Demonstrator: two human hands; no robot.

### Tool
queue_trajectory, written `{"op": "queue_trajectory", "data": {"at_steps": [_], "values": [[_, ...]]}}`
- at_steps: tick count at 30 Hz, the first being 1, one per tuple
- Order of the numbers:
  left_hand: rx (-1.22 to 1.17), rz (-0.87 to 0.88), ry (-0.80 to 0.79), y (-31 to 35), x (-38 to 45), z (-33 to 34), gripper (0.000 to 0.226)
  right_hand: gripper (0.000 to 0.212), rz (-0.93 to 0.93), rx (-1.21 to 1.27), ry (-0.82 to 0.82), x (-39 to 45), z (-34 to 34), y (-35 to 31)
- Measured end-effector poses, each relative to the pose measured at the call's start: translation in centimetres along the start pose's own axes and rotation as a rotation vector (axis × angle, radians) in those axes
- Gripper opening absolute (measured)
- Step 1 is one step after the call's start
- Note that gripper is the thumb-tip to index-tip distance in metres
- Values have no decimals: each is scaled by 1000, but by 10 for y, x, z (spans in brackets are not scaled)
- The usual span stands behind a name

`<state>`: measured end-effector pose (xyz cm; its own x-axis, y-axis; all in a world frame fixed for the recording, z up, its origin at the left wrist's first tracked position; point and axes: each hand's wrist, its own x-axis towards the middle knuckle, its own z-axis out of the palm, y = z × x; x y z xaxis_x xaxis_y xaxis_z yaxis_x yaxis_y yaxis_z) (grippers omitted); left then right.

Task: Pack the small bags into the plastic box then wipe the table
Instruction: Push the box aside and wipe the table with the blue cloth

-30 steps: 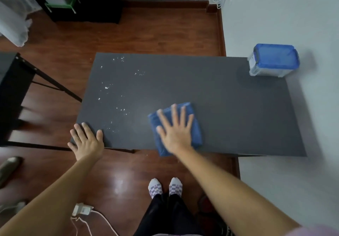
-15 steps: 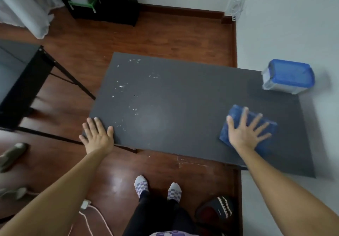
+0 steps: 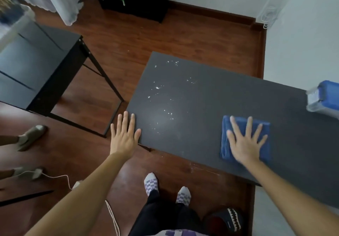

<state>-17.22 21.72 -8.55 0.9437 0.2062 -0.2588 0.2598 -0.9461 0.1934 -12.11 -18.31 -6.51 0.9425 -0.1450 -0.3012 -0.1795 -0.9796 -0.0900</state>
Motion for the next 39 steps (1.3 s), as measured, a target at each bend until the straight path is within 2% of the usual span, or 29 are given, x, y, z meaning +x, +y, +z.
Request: {"op": "queue_trajectory", "data": {"at_steps": [2,3,7,9,12,14,16,18,20,22,24,26,28,29,31,34,36,38,39], "values": [[7,14,17,-1,0,2,63,57,131,78,32,34,-7,-49],[12,19,18,-3,0,2,63,55,114,85,44,47,-6,-81],[75,132,5,-24,7,0,59,55,-290,-16,83,35,25,-206],[102,196,-7,-36,9,-3,58,53,-520,-52,121,-7,46,-232],[95,231,-9,-42,11,-4,58,51,-769,-119,133,-59,62,-192],[62,229,-17,-40,12,-4,58,50,-817,-180,132,-69,64,-133],[41,225,-21,-39,11,-3,58,49,-725,-199,102,-57,50,-86],[27,230,-16,-39,11,-4,58,52,-537,-194,100,-26,36,-80],[21,235,-22,-39,11,-5,58,57,-295,-106,127,3,26,-115],[32,233,-26,-39,11,-5,58,61,-177,-8,130,17,27,-168],[30,229,-39,-39,11,-6,59,60,-291,-2,126,2,40,-216],[30,226,-46,-39,9,-7,61,55,-532,-48,149,-41,61,-232],[24,213,-48,-38,9,-8,64,52,-685,-96,154,-74,70,-207],[14,203,-49,-37,10,-9,65,51,-701,-115,162,-78,72,-181],[4,171,-31,-33,13,-8,65,52,-594,-135,156,-70,62,-124],[-35,81,13,-18,27,-8,66,60,-269,-109,106,-24,35,-61],[-68,16,36,-5,39,-8,66,62,4,-5,107,17,18,-56],[-94,-26,46,5,50,-7,66,64,282,144,117,49,4,-80],[-99,-40,55,9,54,-6,66,63,348,171,110,55,2,-98]]}}
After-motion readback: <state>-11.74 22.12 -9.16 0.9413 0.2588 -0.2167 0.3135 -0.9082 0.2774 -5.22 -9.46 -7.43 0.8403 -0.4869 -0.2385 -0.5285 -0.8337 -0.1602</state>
